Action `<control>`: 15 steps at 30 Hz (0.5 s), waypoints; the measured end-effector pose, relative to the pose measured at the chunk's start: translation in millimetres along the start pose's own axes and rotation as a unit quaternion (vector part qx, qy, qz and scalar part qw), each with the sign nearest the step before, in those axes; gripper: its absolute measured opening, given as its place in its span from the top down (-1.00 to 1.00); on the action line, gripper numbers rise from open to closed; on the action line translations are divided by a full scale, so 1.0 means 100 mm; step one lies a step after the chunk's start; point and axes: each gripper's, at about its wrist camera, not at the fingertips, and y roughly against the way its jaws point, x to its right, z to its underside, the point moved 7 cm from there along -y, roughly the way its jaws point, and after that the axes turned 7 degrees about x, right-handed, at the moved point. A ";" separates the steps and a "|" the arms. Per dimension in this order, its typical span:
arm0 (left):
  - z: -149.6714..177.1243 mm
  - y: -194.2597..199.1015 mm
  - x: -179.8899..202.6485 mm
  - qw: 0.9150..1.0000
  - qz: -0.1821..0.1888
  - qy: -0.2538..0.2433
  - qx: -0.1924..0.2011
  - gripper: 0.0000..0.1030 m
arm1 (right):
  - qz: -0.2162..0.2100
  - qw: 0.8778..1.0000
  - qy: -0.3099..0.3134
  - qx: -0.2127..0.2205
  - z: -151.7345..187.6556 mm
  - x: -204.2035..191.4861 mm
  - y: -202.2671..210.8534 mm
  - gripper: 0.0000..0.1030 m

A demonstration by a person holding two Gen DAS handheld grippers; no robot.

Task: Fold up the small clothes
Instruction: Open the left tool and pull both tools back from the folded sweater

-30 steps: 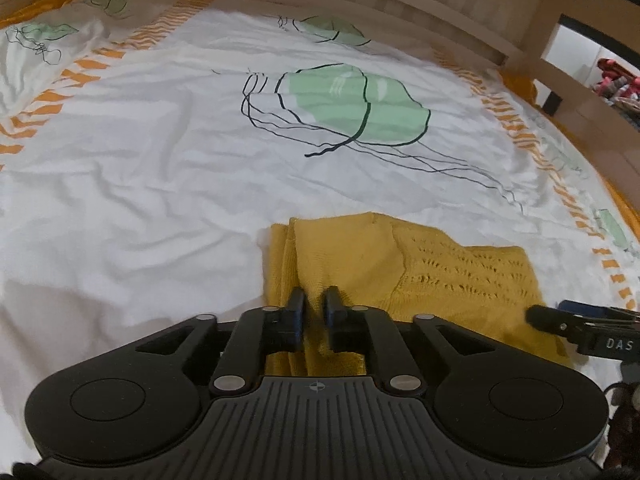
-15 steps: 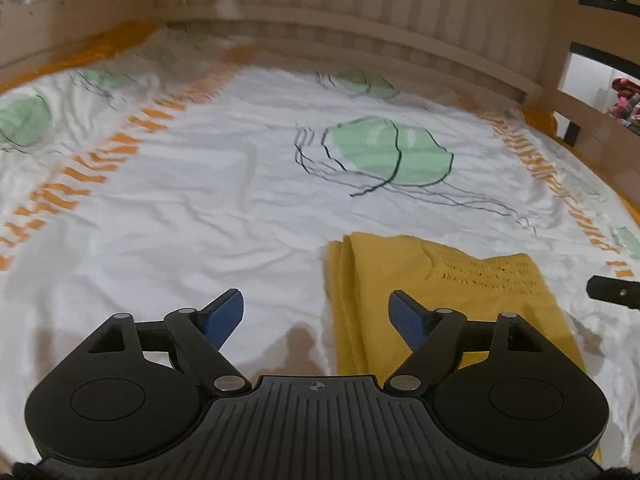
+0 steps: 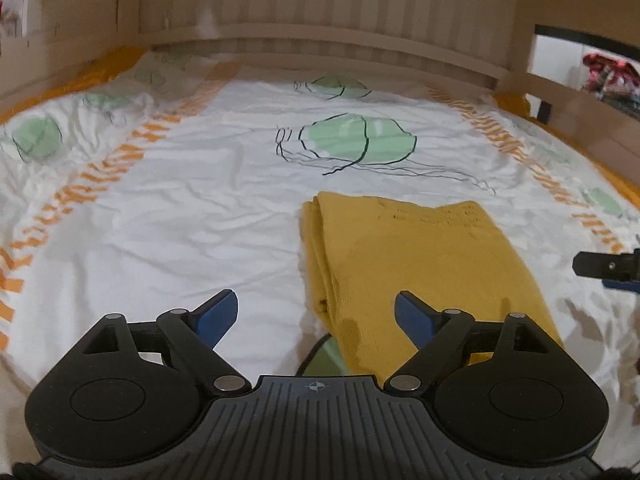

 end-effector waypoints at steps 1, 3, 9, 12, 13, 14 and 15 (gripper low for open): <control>0.01 0.02 0.03 1.000 -0.008 -0.010 0.001 -0.66 | -0.003 1.000 0.003 0.000 0.02 -0.02 0.02 -0.99; 0.04 0.09 0.09 0.999 -0.035 -0.036 0.009 -0.66 | -0.006 1.000 0.014 0.001 0.06 -0.07 0.07 -0.99; 0.14 0.21 0.21 0.997 -0.049 -0.061 0.012 -0.66 | -0.014 0.999 0.039 0.013 0.15 -0.19 0.21 -0.99; 0.18 0.22 0.18 0.999 -0.031 -0.032 -0.003 -0.66 | -0.016 0.999 0.044 0.024 0.15 -0.24 0.30 -0.99; 0.19 0.22 0.17 0.999 -0.030 -0.025 -0.007 -0.65 | -0.014 0.998 0.049 0.027 0.16 -0.25 0.33 -0.99; 0.20 0.22 0.14 0.999 -0.030 -0.016 -0.010 -0.65 | -0.009 0.998 0.056 0.031 0.18 -0.27 0.37 -0.99; 0.20 0.23 0.13 0.999 -0.032 -0.010 -0.011 -0.65 | -0.004 0.997 0.063 0.034 0.19 -0.29 0.39 -0.99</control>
